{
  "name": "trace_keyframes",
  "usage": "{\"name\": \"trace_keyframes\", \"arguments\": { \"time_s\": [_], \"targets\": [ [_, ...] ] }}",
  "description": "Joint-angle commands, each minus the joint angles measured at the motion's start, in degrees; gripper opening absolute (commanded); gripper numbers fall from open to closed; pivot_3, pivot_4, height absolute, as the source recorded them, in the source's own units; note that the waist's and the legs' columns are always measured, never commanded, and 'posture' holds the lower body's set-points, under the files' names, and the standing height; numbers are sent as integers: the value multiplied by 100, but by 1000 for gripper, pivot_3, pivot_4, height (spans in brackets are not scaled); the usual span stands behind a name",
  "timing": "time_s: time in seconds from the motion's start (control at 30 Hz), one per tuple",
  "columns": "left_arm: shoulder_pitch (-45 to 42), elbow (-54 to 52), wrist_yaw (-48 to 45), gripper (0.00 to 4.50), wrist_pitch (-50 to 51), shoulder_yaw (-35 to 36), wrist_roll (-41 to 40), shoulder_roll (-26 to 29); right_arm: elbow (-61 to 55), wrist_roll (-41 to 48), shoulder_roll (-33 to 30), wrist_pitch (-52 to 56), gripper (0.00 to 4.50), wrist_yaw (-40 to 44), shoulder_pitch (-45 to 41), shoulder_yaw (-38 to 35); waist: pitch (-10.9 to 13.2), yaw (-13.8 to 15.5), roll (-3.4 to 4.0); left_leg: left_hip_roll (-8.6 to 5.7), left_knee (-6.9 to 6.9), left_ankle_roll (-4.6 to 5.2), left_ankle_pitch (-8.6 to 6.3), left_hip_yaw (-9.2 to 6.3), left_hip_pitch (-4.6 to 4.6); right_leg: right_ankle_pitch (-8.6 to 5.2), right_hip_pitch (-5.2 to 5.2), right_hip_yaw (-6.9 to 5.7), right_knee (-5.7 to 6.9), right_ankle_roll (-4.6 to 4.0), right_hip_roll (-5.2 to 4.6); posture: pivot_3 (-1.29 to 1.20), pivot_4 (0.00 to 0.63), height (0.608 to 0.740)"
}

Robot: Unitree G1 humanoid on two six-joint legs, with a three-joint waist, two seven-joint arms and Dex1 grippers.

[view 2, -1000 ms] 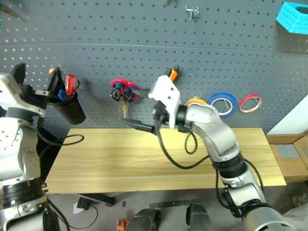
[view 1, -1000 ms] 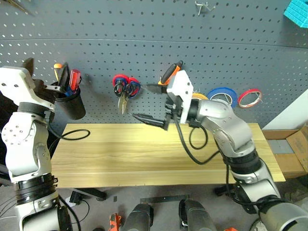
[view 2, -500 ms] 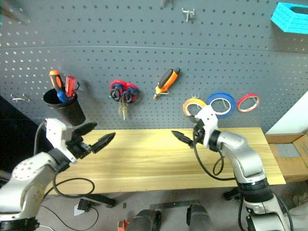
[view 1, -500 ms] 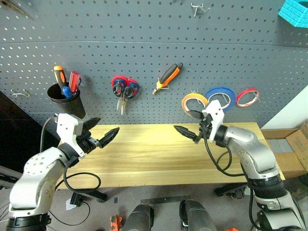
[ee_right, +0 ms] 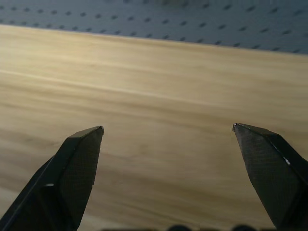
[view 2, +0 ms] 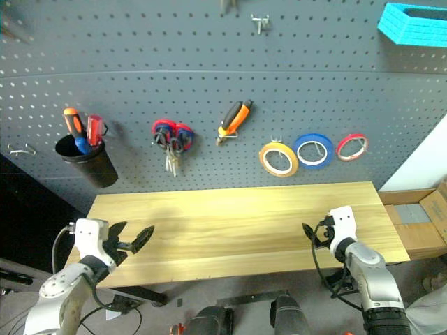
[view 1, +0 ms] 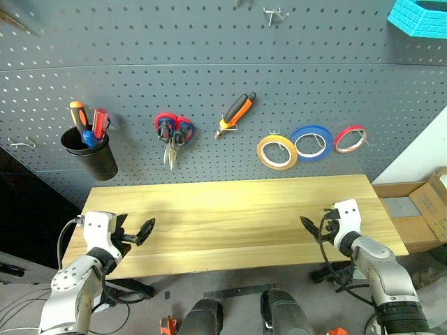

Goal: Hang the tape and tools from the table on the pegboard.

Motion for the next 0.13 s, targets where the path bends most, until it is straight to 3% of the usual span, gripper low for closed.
{"name": "trace_keyframes", "arguments": {
  "time_s": [0.03, 0.13],
  "targets": [
    [74, -214, -23, 4425, -33, 178, 0, 87, 156, 64, -136, -167, 4500, 61, -309, -254, -11, 1, 3, 0, 0, 1, 0, 0, 0, 0, 1, 0, 0, 0, 0, -66, 125, 740],
    [76, -245, -19, 4425, 55, 189, -34, 116, 345, 31, -178, -190, 4500, 155, -403, -231, -33, 3, 7, 1, -1, 1, 0, -4, 0, 2, 2, -5, 1, -4, 0, -61, 123, 740]
  ]
}}
